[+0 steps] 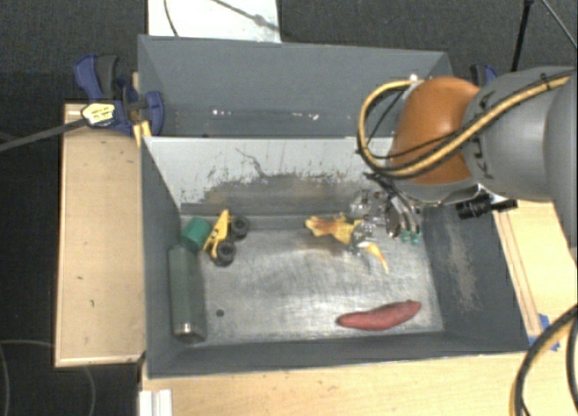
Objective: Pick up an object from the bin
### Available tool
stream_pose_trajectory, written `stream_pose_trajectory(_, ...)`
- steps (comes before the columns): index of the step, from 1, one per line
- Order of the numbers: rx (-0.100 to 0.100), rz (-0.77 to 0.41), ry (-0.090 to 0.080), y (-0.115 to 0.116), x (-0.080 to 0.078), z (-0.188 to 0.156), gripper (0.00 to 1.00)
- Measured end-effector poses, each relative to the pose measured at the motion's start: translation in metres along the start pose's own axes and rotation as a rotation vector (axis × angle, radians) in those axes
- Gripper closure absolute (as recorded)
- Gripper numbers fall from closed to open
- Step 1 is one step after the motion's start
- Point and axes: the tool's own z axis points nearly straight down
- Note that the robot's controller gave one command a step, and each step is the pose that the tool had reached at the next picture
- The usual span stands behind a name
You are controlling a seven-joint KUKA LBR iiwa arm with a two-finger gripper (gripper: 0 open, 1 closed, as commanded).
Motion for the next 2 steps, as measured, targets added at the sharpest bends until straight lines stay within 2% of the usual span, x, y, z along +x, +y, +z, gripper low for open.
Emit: stream_pose_trajectory(2,0.0,-0.002,0.0,0.0,0.0,-0.026,1.0)
